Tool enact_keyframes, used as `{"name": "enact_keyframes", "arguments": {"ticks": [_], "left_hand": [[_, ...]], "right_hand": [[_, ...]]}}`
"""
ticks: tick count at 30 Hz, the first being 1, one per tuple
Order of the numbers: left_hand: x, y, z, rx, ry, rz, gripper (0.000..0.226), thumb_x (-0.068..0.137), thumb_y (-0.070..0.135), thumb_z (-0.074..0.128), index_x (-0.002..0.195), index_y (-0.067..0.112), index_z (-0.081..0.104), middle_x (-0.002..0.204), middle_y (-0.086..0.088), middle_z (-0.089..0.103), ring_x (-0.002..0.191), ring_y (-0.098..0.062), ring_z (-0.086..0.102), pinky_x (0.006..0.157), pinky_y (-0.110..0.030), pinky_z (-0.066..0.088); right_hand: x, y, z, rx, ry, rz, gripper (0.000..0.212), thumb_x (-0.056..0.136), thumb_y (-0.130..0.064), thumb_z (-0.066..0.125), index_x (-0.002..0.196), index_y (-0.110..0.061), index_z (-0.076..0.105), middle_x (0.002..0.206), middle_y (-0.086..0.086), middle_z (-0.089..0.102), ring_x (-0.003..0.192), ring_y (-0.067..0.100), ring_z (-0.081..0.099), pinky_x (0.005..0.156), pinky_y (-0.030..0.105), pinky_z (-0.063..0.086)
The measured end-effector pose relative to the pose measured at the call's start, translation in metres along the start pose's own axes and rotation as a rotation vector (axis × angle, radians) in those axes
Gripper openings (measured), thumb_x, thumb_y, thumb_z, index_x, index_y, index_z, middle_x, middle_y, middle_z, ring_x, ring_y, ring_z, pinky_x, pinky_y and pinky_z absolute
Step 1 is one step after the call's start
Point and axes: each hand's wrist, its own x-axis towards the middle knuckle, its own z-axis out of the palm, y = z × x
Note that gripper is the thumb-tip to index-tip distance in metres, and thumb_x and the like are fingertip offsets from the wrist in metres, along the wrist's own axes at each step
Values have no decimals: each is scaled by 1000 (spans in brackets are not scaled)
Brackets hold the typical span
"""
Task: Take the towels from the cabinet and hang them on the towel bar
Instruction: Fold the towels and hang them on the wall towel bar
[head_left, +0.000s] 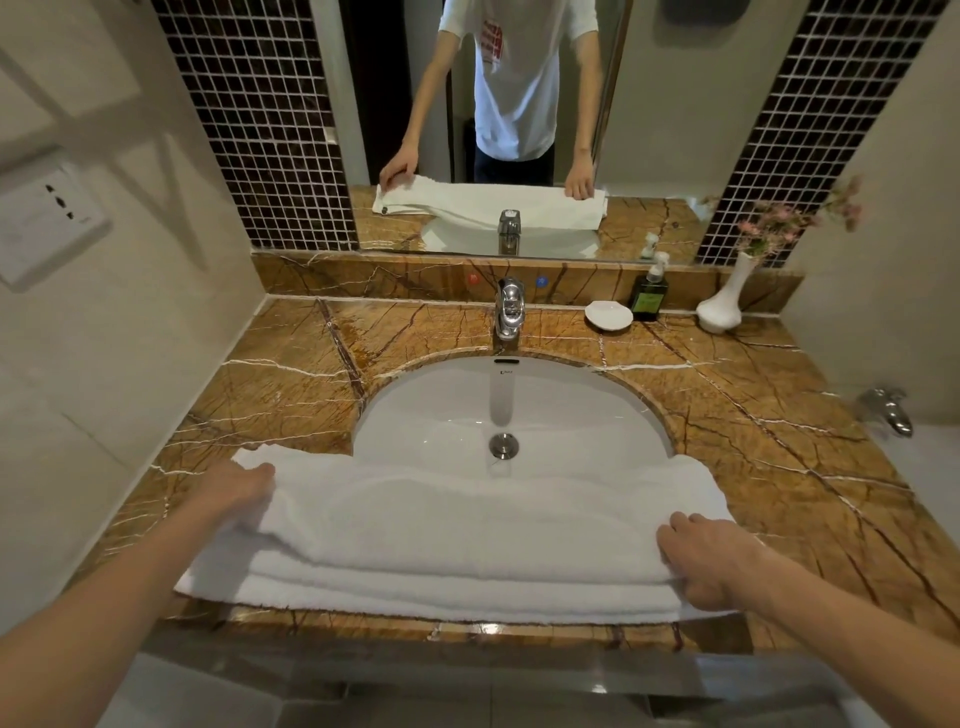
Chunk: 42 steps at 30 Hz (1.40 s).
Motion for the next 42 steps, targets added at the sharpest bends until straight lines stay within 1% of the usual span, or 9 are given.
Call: {"name": "enact_keyframes", "arguments": {"ticks": [5, 10, 16, 22, 26, 29, 32, 38, 42], "left_hand": [[-8, 3, 2, -16, -141, -266, 37, 88, 29, 55, 111, 1, 49, 101, -18, 52, 82, -32, 53, 50, -30, 46], [8, -7, -4, -403, -152, -283, 43, 80, 9, 71, 117, -8, 56, 105, -25, 61, 95, -41, 60, 75, -47, 53], [2, -2, -21, -751, -265, -222, 28, 81, -5, 52, 109, -3, 50, 88, -22, 59, 72, -38, 58, 45, -43, 55], [-4, 1, -27, -946, -253, -189, 34, 79, -14, 37, 109, -3, 49, 86, -23, 57, 74, -37, 56, 42, -41, 54], [-13, -1, -33, -922, -306, -171, 28, 78, -7, 39, 100, 0, 55, 78, -21, 66, 78, -39, 59, 67, -49, 55], [-9, -6, -38, -829, -400, -206, 23, 80, 16, 61, 100, 5, 63, 94, -22, 69, 92, -39, 63, 87, -55, 48], [-1, -11, -33, -670, -488, -178, 39, 80, 34, 72, 105, 4, 64, 105, -22, 69, 100, -38, 64, 88, -53, 50], [21, -19, -28, -659, -200, -95, 35, 89, 12, 63, 121, 0, 55, 118, -22, 63, 99, -38, 62, 90, -53, 49], [13, -13, -29, -704, -97, -31, 36, 90, -5, 52, 126, 2, 54, 114, -12, 59, 93, -33, 58, 79, -40, 48]], "right_hand": [[-3, 1, 2, 7, 6, -3, 39, 88, -33, 49, 123, -17, 45, 118, 5, 50, 102, 19, 52, 86, 32, 48], [-4, 3, 2, 36, 45, 10, 34, 89, -35, 42, 120, -20, 46, 116, 4, 51, 90, 15, 47, 82, 33, 46], [-6, 1, 6, 20, 72, 16, 34, 90, -37, 38, 119, -21, 46, 115, 3, 51, 98, 18, 53, 80, 33, 46], [-5, 0, 5, 14, 55, 31, 36, 88, -35, 41, 121, -20, 45, 117, 4, 50, 101, 19, 53, 81, 34, 47], [-5, 0, 5, 20, 47, 32, 36, 88, -37, 42, 120, -21, 46, 115, 3, 50, 99, 19, 53, 81, 34, 47], [-3, 0, 5, 14, 49, 30, 36, 87, -37, 42, 118, -21, 46, 114, 3, 50, 96, 18, 52, 78, 32, 45], [-2, 0, 4, 19, 48, 32, 35, 86, -37, 43, 118, -21, 46, 114, 2, 50, 89, 15, 47, 77, 31, 45], [-2, 1, 7, 18, 57, 17, 35, 86, -39, 43, 118, -23, 46, 113, 0, 51, 96, 16, 53, 79, 30, 47], [-3, 3, 5, 29, 59, 12, 31, 89, -40, 42, 115, -25, 50, 111, -2, 53, 92, 13, 52, 81, 29, 48]]}}
